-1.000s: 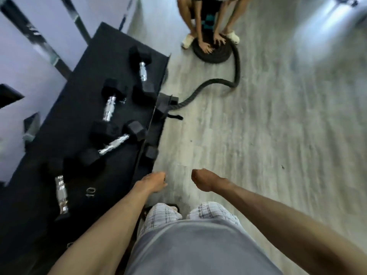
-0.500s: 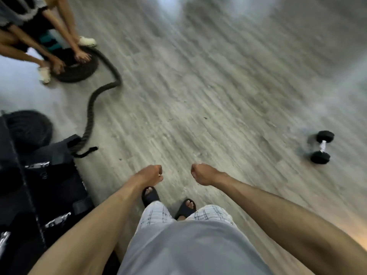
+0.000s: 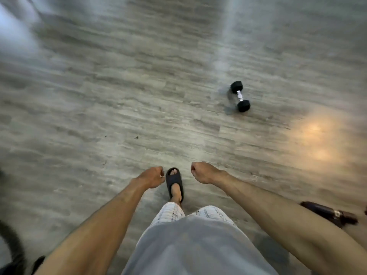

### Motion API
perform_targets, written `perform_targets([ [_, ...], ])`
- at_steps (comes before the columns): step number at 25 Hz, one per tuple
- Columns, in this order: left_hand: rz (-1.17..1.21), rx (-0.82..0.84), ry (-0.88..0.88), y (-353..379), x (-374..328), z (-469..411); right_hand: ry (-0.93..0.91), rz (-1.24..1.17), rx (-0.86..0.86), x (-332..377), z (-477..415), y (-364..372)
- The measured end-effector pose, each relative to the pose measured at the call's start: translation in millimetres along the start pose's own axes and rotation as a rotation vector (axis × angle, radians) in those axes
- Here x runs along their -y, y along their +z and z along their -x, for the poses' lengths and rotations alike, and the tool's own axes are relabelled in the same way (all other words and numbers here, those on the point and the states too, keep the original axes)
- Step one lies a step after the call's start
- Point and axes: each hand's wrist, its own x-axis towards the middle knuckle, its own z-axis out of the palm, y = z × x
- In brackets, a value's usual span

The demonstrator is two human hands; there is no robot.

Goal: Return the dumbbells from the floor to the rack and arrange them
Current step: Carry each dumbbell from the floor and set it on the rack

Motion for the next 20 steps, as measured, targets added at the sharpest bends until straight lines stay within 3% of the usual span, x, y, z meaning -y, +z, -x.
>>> perform_targets([
  [9, -0.322, 0.188, 0.270, -125, -129, -151, 0.262, -0.303, -0.189, -89, -37, -125],
  [12, -0.393, 0.224, 0.311, -154, -167, -197, 0.328, -0.368, -0.250, -120, -58, -153],
  [20, -0.475, 0.244, 0.299, -225, -280, -317, 0.352, -0.447, -0.207, -231, -131, -242],
])
